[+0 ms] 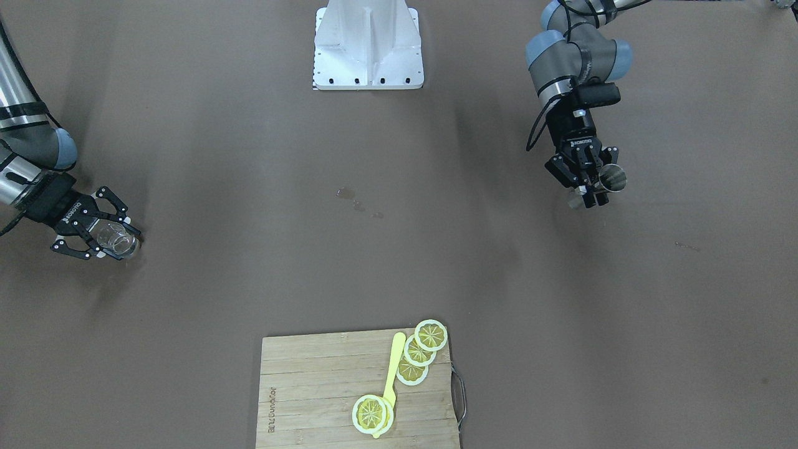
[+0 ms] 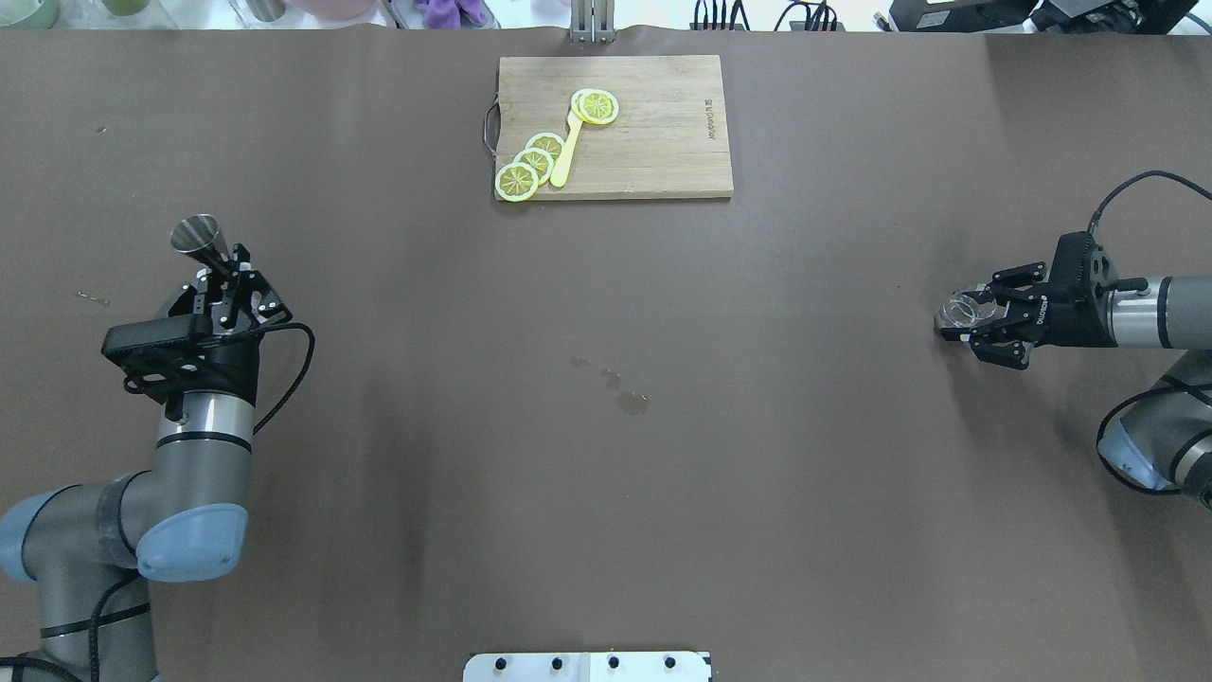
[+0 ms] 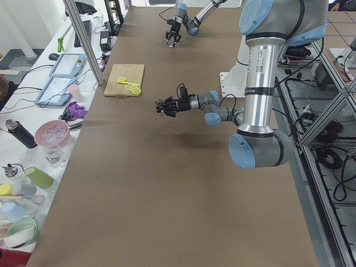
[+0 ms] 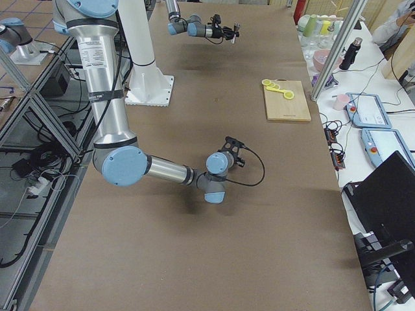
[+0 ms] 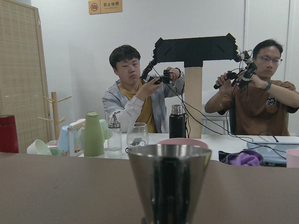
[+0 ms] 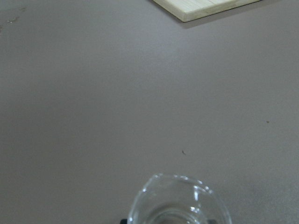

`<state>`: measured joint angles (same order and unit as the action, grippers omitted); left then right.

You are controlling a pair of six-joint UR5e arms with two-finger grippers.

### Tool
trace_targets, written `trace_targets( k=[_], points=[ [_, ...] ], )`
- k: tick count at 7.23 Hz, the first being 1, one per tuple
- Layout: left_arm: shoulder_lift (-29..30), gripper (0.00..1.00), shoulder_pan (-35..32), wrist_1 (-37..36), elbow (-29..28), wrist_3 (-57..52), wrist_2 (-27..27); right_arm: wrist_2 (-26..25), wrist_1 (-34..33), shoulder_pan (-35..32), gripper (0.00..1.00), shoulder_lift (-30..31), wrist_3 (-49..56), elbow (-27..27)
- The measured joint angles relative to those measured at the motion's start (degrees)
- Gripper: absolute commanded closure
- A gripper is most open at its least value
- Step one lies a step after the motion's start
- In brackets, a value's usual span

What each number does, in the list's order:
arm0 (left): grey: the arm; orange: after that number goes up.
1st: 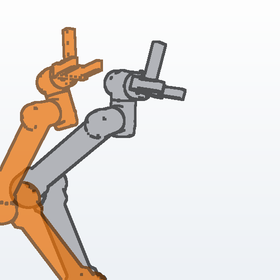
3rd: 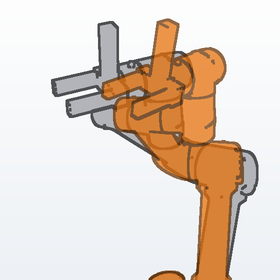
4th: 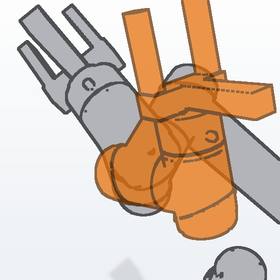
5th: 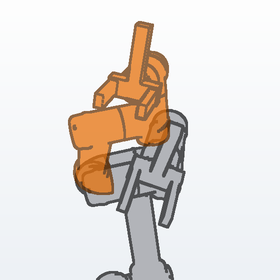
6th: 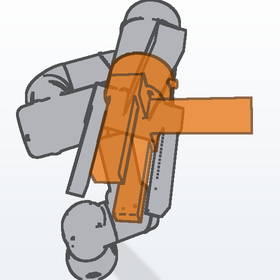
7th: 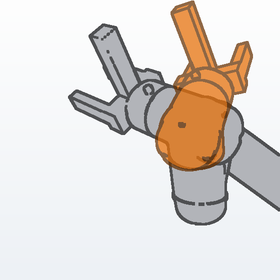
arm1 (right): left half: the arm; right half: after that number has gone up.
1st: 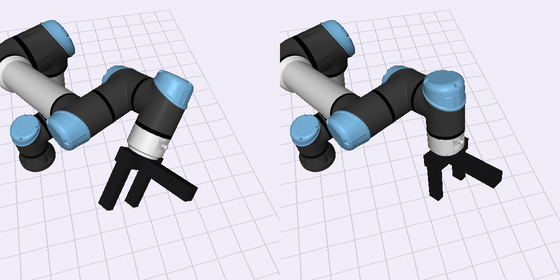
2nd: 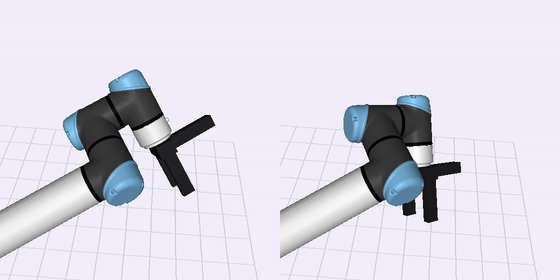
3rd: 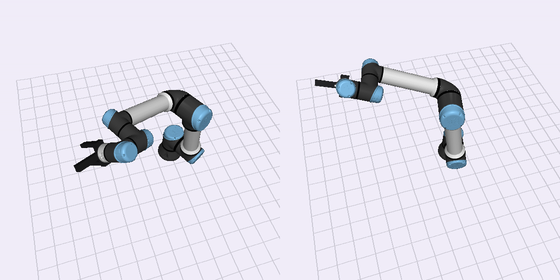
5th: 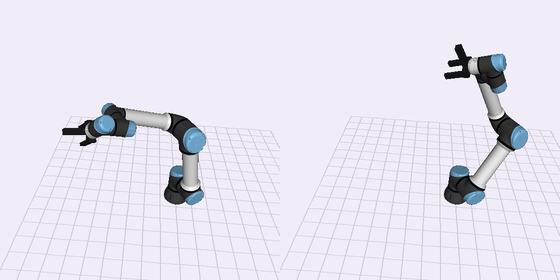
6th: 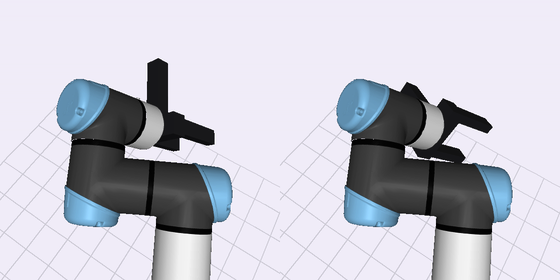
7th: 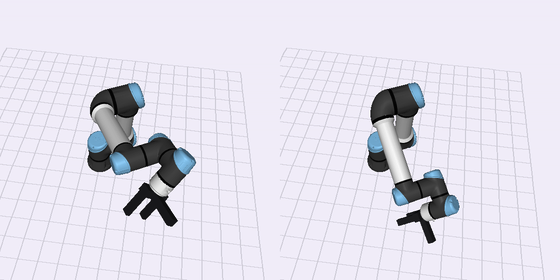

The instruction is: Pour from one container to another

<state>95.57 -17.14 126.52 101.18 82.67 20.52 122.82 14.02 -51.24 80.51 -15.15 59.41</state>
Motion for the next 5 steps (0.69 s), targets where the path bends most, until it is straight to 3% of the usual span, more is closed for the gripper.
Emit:
trace_targets(
  k=[3,5],
  points=[
    [8.0,1.00,-0.2,9.5,-1.7,-18.1,3.5,0.0,0.3,0.0,0.43,0.0,0.0,0.1],
    [12.8,1.00,-1.3,18.0,-4.0,-31.7,11.2,0.0,0.3,0.0,0.48,0.0,0.0,0.4]
  ],
)
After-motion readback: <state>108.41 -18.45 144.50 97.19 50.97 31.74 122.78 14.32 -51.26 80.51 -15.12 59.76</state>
